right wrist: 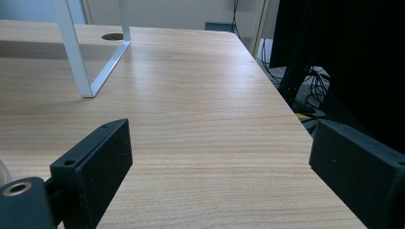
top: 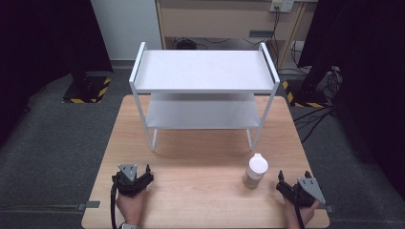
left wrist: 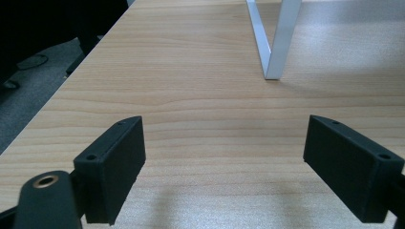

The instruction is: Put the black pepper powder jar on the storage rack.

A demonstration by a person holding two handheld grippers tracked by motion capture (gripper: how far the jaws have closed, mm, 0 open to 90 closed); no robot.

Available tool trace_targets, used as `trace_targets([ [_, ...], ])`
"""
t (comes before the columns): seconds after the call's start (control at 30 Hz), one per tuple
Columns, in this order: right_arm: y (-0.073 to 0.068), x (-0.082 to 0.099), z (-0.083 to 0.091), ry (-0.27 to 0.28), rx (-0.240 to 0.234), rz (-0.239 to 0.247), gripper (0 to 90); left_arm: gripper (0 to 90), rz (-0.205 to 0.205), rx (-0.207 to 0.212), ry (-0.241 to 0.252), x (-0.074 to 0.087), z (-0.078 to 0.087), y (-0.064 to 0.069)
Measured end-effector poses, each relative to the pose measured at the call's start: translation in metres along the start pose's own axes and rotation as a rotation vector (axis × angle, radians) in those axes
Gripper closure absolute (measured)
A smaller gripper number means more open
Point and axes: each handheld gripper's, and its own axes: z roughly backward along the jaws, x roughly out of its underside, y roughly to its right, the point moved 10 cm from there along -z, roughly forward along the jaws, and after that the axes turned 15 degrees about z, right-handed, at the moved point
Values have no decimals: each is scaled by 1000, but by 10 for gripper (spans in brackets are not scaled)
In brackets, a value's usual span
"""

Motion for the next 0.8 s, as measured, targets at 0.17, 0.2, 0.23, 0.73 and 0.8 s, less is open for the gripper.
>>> trace_targets([
  [0.17,0,0,0,1,-1,2,74,135,3,4,0,0,0,0],
  [0.2,0,0,0,1,-2,1,74,135,4,4,0,0,0,-1],
  [0.23,0,0,0,1,-2,1,74,135,4,4,0,0,0,-1],
  [0.73,2,1,2,25,-4,-20,73,134,15,12,5,0,0,-2],
  [0.8,3,1,3,25,-11,-25,73,134,17,13,6,0,0,-2],
])
